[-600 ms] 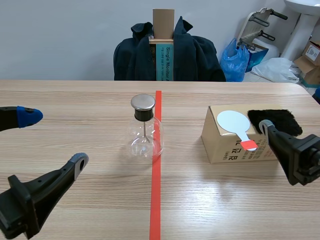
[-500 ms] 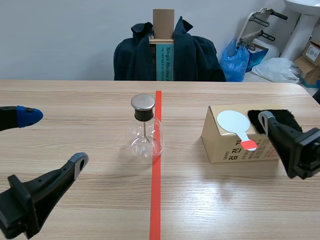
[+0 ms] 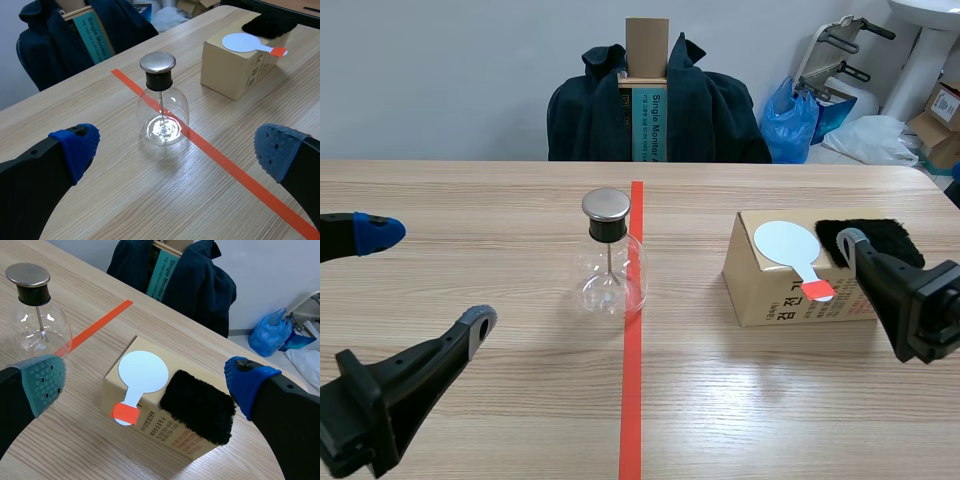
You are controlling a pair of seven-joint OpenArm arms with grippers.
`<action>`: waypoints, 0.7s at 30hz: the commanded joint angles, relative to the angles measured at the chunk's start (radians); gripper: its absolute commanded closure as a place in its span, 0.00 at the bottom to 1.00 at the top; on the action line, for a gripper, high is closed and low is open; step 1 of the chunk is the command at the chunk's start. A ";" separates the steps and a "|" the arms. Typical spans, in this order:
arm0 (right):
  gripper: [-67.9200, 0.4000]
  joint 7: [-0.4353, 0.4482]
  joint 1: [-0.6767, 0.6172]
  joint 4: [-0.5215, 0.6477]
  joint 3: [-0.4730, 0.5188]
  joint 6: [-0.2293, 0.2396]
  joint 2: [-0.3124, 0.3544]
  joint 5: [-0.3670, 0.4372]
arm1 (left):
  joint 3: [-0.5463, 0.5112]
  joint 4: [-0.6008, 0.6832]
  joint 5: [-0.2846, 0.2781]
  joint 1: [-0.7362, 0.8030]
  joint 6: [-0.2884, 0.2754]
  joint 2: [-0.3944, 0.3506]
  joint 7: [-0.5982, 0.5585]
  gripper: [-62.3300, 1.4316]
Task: Do the electroscope experiment.
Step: 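Pick up the white charging plate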
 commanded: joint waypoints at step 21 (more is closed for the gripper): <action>0.00 0.060 0.007 0.008 0.048 -0.026 0.003 -0.161 | -0.005 0.021 -0.011 -0.001 -0.002 -0.002 -0.013 0.00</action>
